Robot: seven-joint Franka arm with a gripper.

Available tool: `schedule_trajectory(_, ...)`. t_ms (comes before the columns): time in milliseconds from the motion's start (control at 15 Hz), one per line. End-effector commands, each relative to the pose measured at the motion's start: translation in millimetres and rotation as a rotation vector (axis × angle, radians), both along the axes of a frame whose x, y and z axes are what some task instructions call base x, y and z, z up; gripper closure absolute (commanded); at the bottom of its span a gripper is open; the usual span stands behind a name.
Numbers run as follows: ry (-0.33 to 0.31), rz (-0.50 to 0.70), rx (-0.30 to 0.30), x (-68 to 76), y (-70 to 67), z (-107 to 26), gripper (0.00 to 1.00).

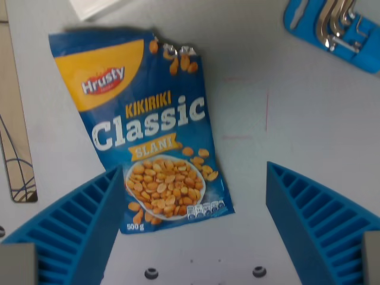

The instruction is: Move in gripper positive x

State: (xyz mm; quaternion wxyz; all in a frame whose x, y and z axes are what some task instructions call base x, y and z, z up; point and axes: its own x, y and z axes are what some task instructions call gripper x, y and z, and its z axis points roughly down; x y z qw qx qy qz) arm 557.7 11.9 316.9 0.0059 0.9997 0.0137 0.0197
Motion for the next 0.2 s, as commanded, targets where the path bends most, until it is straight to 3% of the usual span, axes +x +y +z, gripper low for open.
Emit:
schedule_trajectory(67,0.041,0.001,0.008,18.1,1.0,3.1,0.0)
schedule_trajectory(200,0.041,0.001,0.008,28.1,1.3,3.1,0.0)
